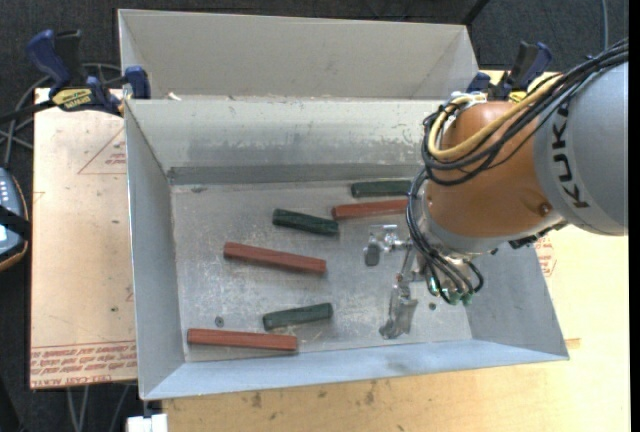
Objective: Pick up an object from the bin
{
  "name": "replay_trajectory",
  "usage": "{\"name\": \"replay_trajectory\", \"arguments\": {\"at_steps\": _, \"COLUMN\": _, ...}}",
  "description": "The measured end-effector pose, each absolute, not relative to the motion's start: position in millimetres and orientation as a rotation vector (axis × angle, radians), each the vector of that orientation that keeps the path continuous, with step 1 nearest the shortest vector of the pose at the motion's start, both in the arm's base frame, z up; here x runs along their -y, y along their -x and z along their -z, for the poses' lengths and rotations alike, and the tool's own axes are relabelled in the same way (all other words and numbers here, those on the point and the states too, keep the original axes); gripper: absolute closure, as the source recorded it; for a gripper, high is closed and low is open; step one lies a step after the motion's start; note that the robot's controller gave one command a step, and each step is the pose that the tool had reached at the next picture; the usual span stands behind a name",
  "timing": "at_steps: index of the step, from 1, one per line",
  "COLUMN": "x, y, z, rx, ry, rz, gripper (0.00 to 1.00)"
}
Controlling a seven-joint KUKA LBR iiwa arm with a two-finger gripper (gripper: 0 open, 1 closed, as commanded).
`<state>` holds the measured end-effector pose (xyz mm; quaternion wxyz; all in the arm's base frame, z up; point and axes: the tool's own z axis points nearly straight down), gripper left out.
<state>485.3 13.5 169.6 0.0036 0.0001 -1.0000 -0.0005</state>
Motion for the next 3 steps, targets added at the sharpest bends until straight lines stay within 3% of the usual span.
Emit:
{"name": "replay_trajectory", "arguments": {"at_steps": 1, "x": -72.1, "y": -498.7, "z": -67.5, "rx": 3.135, "ry": -0.229, "rz": 0.004, "gripper": 0.00}}
{"name": "replay_trajectory", "arguments": {"at_steps": 2, "x": -70.3, "y": -498.8, "z": -70.5, "rx": 3.136, "ry": -0.223, "rz": 0.003, "gripper": 1.00}}
{"name": "replay_trajectory", "arguments": {"at_steps": 3, "x": -59.8, "y": -522.8, "z": -247.2, "rx": 3.145, "ry": -0.229, "rz": 0.001, "gripper": 1.00}}
